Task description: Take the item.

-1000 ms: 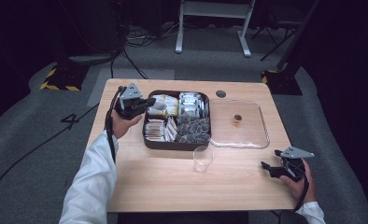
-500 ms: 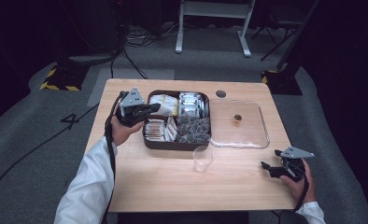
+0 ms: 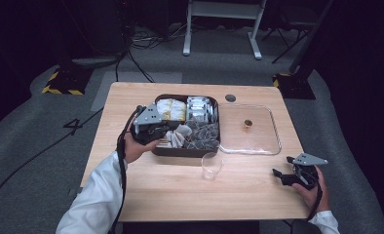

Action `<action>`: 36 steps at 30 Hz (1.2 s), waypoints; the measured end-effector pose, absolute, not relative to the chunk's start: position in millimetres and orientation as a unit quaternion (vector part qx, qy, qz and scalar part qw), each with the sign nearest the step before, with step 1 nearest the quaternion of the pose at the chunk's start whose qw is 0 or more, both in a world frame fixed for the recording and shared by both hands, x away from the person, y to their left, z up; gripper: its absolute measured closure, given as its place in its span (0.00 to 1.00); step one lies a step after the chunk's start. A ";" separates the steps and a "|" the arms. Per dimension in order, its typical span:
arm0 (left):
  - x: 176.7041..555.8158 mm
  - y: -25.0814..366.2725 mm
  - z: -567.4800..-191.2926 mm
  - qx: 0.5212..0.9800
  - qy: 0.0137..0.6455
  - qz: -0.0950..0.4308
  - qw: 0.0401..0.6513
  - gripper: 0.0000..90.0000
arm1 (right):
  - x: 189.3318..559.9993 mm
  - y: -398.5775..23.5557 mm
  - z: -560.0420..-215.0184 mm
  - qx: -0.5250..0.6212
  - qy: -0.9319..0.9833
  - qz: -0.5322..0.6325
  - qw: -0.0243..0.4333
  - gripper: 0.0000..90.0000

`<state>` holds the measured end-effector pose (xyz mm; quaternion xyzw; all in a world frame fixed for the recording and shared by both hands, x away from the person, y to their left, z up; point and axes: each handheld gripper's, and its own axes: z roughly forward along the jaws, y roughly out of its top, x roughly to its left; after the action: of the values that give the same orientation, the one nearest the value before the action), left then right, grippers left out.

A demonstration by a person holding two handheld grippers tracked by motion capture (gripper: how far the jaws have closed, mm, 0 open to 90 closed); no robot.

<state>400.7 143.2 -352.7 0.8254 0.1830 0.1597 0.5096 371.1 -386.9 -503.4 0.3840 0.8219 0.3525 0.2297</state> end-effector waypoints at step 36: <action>375.5 65.2 -381.9 0.869 0.103 0.090 0.476 1.00 | 370.9 -386.8 -503.4 0.383 0.822 0.352 0.231 0.19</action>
<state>375.5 65.2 -381.9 0.8688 0.1032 0.0900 0.4758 370.9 -386.8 -503.4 0.3833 0.8219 0.3523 0.2311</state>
